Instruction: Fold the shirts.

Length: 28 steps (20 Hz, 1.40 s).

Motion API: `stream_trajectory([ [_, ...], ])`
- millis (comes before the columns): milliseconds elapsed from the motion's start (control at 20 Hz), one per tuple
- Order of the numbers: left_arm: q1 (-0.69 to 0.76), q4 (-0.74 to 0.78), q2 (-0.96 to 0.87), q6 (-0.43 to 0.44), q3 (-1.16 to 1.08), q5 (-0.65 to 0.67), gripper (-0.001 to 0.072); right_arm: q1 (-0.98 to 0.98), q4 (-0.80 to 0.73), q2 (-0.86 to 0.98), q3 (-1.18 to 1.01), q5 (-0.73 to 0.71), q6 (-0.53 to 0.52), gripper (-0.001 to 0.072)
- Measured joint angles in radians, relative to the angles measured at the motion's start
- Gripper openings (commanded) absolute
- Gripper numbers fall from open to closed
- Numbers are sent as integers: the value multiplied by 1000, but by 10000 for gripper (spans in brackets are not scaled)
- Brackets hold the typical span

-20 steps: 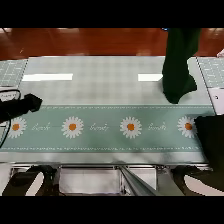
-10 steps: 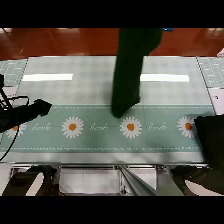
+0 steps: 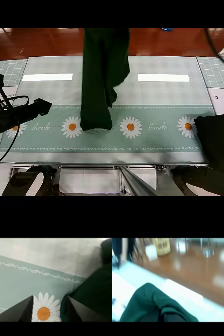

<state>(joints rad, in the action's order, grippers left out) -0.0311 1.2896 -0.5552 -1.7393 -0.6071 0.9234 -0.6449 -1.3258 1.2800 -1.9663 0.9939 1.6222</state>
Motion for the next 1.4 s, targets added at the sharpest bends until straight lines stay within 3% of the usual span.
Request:
stream_trajectory([
  [300,0,-20,-3,46,0,93,507,152,-240,1,314,375,36,26],
  [450,0,-61,-20,93,13,164,507,249,-283,1,541,454,39,30],
  [500,0,-76,-31,107,21,181,507,271,-277,1,608,451,39,97],
  [550,0,-94,-45,121,31,184,507,290,-270,1,673,436,47,322],
  [600,0,-113,-65,140,39,188,506,304,-271,1,721,421,55,410],
  [800,-48,-146,-132,185,-11,182,507,360,-412,-11,768,442,66,410],
  [950,-154,-159,-148,192,-90,175,507,518,-532,-96,760,465,75,407],
  [1050,-214,-194,-163,200,-84,189,507,694,-452,-185,821,402,93,407],
  [1100,-230,-232,-175,216,-52,211,507,785,-343,-233,882,342,84,407],
  [1300,-202,-439,-276,322,113,191,506,999,111,-343,1143,192,-120,407],
  [1400,-155,-514,-347,354,153,130,506,1021,219,-364,1231,162,-190,407],
])
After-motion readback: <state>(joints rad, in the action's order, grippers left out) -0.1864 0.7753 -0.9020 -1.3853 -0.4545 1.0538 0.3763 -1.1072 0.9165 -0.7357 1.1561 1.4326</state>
